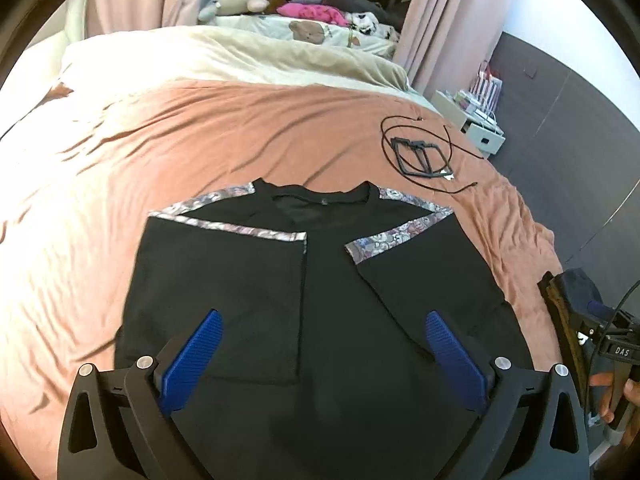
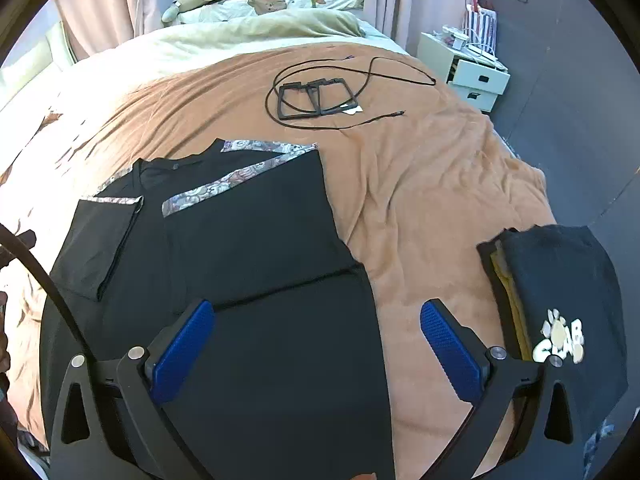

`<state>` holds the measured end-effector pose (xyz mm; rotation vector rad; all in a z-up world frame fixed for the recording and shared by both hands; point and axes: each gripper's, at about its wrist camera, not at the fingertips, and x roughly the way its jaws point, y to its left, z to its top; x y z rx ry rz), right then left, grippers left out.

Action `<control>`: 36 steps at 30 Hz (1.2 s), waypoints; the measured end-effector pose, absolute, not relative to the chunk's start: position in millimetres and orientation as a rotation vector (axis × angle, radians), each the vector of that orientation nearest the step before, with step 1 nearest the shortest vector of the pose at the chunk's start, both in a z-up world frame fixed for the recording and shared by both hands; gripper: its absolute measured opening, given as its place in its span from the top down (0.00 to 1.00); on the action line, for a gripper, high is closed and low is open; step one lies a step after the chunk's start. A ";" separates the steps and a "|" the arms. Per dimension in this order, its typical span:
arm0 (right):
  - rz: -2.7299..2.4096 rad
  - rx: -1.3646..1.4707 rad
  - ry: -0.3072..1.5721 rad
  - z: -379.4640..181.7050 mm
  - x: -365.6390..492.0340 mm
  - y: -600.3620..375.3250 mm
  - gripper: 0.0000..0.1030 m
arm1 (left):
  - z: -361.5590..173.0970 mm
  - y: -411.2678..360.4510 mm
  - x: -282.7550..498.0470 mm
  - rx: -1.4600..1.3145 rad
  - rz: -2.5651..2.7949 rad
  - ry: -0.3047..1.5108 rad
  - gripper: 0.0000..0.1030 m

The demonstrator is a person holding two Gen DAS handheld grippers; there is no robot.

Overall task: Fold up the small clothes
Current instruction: 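Move both tools back along the shirt toward its hem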

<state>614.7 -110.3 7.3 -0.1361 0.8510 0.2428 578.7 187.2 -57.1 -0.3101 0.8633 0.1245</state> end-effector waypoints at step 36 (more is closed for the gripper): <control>0.361 -0.121 0.766 52.7 354.4 -158.0 0.00 | -19.3 194.5 281.9 -0.209 0.042 0.773 0.01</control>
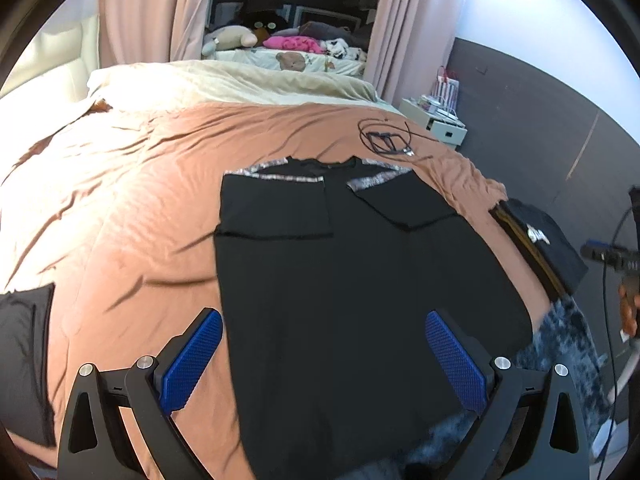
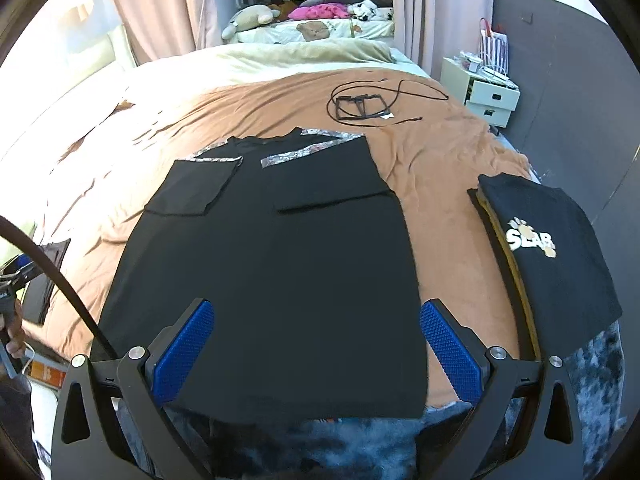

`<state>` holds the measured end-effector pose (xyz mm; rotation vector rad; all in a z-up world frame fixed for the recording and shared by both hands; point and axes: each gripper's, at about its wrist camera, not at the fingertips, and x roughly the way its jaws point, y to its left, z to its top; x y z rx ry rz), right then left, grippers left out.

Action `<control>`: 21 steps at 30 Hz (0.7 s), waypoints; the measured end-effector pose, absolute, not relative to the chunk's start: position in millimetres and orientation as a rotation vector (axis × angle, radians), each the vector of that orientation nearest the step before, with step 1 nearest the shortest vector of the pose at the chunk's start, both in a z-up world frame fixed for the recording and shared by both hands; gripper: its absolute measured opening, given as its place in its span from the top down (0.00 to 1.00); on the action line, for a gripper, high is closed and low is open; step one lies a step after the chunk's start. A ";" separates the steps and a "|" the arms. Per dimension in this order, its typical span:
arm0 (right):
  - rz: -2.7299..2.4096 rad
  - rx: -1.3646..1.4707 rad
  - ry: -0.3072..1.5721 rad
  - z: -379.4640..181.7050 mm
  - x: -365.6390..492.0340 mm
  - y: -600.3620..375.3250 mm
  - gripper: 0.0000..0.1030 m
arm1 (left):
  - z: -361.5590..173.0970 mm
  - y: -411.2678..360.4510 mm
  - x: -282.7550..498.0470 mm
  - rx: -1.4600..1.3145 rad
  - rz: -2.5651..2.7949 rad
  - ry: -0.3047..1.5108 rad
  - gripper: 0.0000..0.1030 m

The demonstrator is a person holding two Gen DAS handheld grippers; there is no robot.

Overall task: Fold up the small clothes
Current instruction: 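Move both tools back along the shirt toward its hem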

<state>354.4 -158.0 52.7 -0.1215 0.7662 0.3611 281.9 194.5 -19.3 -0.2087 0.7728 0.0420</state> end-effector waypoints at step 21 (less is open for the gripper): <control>0.378 -0.093 0.579 4.1 263.1 -236.8 0.00 | -88.8 166.9 167.7 -0.207 0.142 0.747 0.01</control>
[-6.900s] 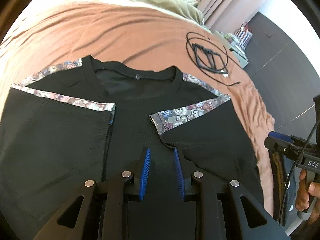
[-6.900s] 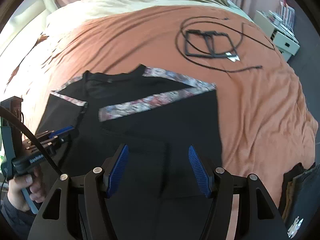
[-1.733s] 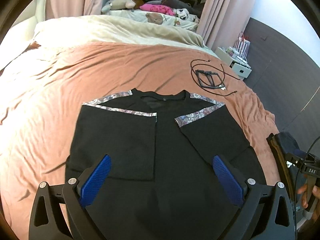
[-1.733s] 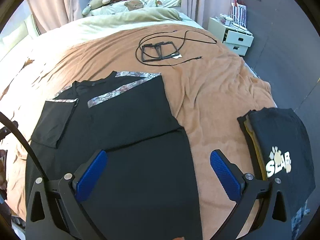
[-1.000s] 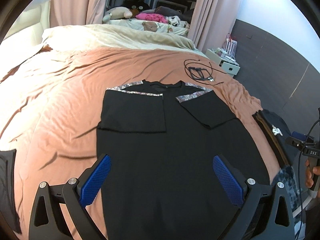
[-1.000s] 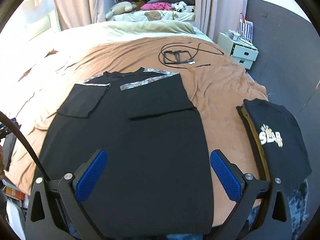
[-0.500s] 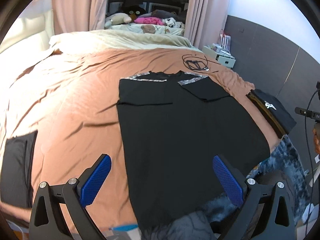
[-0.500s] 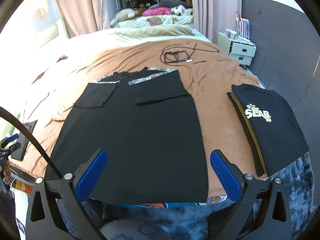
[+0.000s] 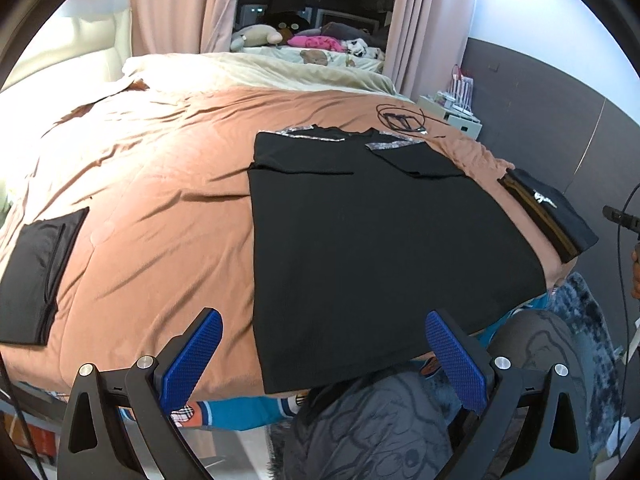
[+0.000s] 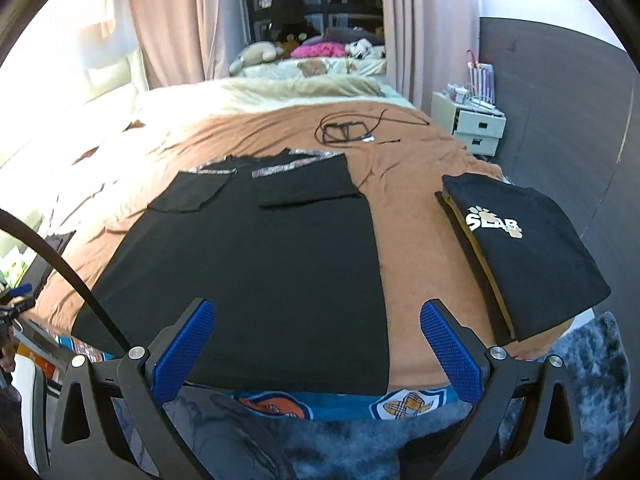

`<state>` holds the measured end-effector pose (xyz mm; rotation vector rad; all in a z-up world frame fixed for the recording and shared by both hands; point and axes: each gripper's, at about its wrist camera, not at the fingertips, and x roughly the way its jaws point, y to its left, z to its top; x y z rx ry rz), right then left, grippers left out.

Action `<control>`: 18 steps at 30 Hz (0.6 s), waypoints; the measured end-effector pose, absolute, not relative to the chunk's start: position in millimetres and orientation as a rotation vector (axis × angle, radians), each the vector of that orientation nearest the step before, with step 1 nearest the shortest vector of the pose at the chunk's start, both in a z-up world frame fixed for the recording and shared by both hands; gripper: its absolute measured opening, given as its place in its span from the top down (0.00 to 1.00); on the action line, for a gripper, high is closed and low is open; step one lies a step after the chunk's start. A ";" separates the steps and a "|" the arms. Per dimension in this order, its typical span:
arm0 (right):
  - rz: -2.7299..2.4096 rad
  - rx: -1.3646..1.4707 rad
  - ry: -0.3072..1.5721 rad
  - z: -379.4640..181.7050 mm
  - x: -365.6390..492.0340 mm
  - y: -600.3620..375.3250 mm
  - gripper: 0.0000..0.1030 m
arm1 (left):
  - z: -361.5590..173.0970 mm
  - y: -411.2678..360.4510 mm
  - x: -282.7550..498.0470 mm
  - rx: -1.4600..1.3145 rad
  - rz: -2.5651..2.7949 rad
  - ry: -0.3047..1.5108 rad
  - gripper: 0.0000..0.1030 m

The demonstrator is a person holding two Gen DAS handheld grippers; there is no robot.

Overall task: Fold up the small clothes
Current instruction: 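Move both tools back along the shirt toward its hem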

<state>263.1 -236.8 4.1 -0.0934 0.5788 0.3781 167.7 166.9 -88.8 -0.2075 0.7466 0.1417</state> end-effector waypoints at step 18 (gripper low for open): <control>0.293 -0.069 0.572 -90.0 274.6 -259.5 0.00 | -138.3 163.9 157.3 -0.315 0.237 0.697 0.01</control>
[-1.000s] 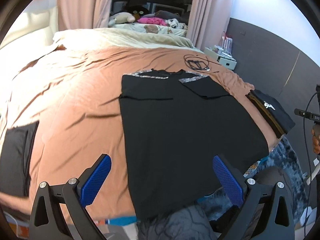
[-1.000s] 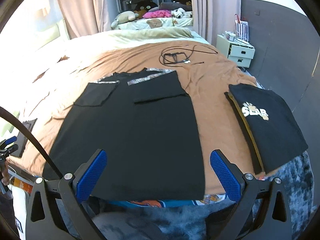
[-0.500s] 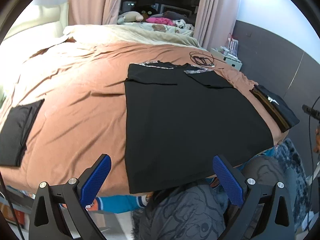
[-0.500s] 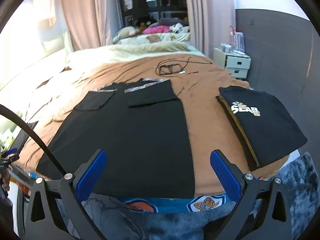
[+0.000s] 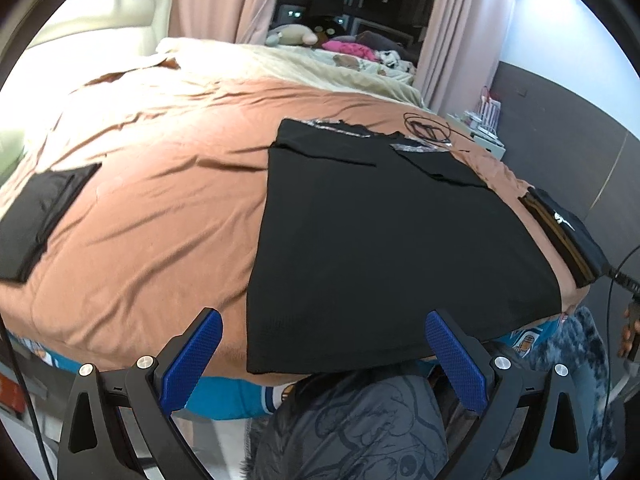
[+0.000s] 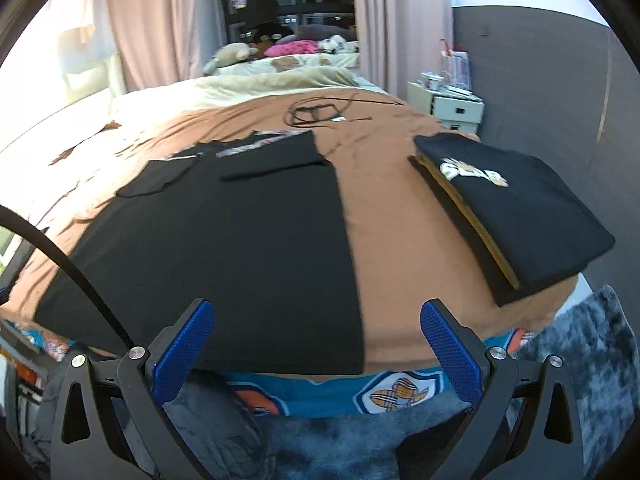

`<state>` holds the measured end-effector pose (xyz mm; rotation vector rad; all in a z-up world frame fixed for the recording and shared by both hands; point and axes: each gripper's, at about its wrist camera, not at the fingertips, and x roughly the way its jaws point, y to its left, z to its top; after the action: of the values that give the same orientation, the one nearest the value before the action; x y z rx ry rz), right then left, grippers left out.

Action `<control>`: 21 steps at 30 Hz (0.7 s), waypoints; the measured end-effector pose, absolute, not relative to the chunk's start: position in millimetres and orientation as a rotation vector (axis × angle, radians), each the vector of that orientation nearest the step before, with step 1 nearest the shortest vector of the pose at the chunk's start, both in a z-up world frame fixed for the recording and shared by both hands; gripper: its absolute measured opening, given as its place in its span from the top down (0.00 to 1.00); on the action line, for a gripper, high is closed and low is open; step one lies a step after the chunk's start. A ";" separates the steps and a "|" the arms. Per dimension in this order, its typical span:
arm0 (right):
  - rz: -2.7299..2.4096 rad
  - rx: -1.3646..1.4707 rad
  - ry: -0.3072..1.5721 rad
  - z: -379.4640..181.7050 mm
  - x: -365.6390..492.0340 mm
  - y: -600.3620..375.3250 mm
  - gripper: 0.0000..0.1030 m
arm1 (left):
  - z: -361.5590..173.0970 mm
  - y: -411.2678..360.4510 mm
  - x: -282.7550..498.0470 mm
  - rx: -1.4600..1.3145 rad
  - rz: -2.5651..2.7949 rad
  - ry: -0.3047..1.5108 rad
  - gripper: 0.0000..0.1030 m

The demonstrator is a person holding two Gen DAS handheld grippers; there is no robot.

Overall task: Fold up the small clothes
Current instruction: 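Move both tools back along the shirt toward its hem, then lower both open grippers onto the hem edge of the shirt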

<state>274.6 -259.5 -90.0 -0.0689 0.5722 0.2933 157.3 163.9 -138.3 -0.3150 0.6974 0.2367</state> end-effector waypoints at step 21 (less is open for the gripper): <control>0.324 -0.002 0.632 -143.6 327.6 -269.4 0.00 | -193.8 203.2 172.8 -0.414 0.331 0.777 0.18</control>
<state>327.6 -269.4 -143.6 -0.0020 0.6323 0.3237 172.8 203.2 -193.8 -0.4139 0.7774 0.3311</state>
